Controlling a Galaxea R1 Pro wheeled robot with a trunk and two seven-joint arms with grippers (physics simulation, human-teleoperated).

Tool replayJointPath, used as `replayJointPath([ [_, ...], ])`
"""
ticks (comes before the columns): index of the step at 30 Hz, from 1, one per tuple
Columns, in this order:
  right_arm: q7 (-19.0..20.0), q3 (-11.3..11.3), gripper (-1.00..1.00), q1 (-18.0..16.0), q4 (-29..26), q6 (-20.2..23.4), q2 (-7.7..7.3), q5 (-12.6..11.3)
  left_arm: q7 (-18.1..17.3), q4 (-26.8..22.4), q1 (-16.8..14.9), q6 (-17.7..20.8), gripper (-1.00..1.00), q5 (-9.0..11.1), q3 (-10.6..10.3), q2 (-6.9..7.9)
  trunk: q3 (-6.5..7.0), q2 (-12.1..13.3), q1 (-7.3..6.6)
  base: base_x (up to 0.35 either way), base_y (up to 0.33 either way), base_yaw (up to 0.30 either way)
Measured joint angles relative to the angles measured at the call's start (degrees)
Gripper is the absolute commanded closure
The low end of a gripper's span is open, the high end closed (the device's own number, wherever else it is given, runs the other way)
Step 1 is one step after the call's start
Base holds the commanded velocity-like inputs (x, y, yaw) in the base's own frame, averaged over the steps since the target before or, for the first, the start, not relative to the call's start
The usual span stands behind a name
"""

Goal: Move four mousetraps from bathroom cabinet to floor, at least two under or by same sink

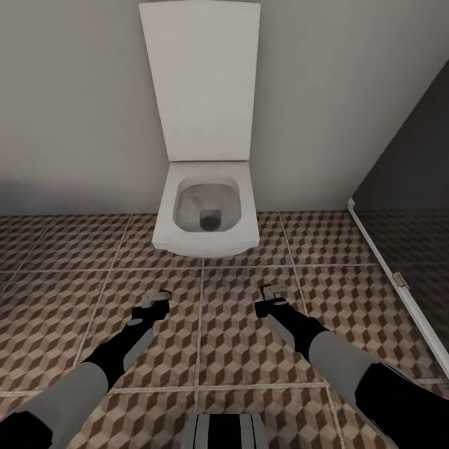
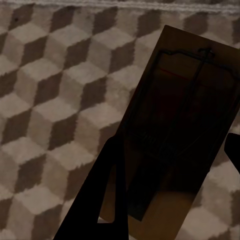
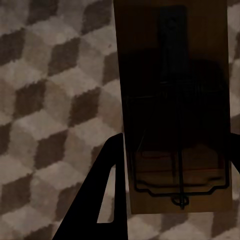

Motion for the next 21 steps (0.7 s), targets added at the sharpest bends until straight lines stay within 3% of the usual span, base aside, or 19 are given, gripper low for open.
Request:
replayJointPath([
  [4, 0.0, 0.0, 1.00, 0.0, 0.0, 0.0, 0.00, 0.0, 0.0, 0.0, 0.0, 0.0, 1.00, 0.0, 0.0, -0.01, 0.00, 0.0, 0.00, 0.000, 0.000, 0.000],
  [21, 0.0, 0.0, 1.00, 0.0, 0.0, 0.0, 0.00, 0.0, 0.0, 0.0, 0.0, 0.0, 1.00, 0.0, 0.0, 0.03, -3.76, -0.2, 0.44, 0.000, 0.000, 0.000],
])
